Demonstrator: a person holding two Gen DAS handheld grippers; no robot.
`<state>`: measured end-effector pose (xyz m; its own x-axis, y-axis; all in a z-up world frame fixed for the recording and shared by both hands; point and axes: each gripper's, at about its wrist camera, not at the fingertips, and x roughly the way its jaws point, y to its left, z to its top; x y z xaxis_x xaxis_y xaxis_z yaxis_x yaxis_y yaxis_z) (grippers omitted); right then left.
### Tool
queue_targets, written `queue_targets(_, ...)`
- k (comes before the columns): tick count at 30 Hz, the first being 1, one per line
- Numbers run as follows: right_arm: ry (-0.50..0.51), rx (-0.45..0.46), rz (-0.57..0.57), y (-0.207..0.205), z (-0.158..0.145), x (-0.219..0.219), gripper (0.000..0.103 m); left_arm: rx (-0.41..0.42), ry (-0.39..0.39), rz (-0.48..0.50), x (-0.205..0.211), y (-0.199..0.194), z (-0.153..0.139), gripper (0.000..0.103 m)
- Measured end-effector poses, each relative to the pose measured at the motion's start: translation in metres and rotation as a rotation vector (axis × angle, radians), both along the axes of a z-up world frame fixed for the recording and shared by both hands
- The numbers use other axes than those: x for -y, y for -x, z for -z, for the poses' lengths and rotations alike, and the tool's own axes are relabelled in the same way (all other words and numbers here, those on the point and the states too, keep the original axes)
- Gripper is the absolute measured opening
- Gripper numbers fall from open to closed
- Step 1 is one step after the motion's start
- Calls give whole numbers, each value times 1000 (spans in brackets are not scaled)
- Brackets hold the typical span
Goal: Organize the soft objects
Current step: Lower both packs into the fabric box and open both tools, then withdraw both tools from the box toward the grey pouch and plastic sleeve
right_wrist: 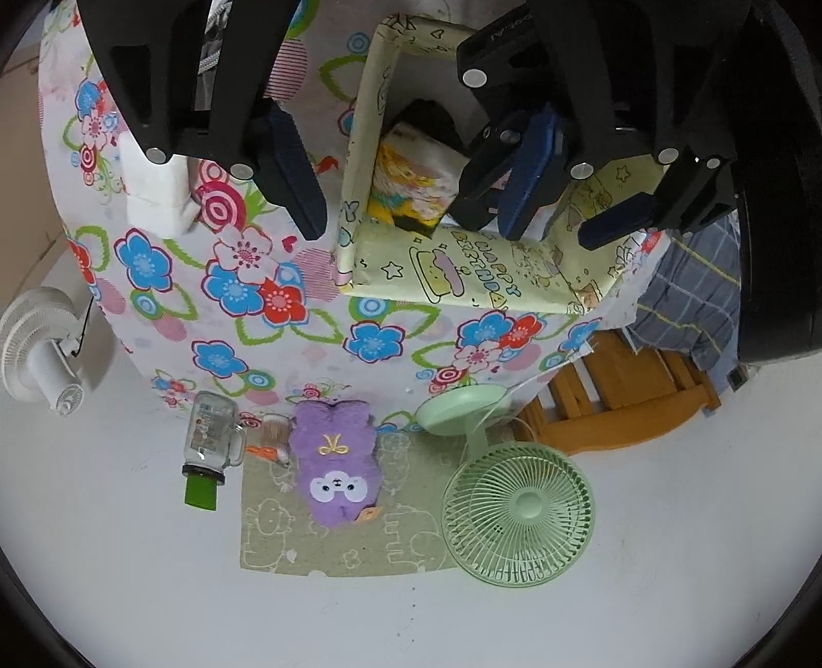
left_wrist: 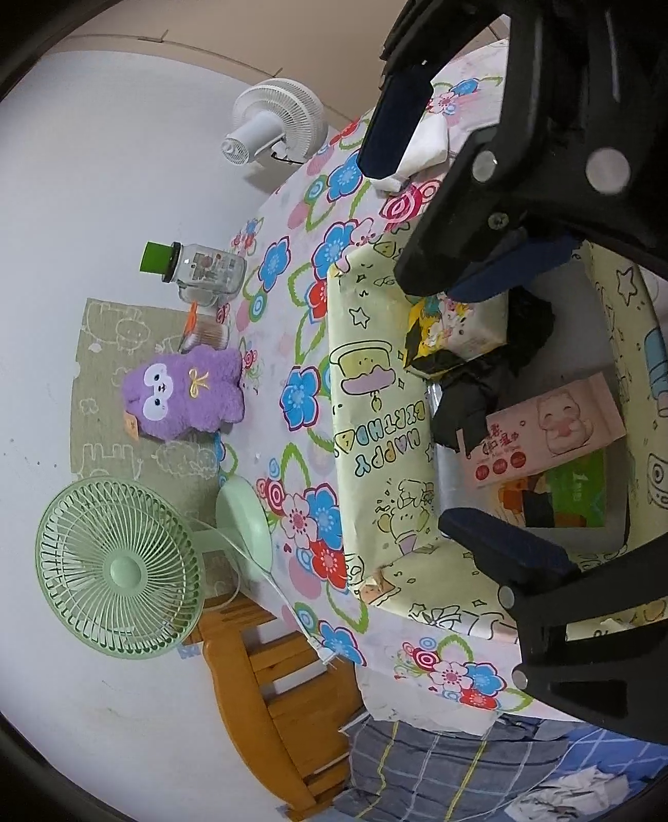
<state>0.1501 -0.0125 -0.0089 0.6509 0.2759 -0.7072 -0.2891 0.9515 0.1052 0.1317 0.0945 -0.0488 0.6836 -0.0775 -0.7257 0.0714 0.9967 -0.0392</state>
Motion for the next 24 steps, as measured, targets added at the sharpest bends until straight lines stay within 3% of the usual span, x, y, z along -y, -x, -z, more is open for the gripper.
queue_targets(8, 20, 15, 16, 10, -5, 7, 82, 20, -10, 4, 8, 11, -8, 90)
queue_targets(24, 22, 62, 69, 41, -24, 40, 85, 52, -39, 25, 40, 38, -24, 96)
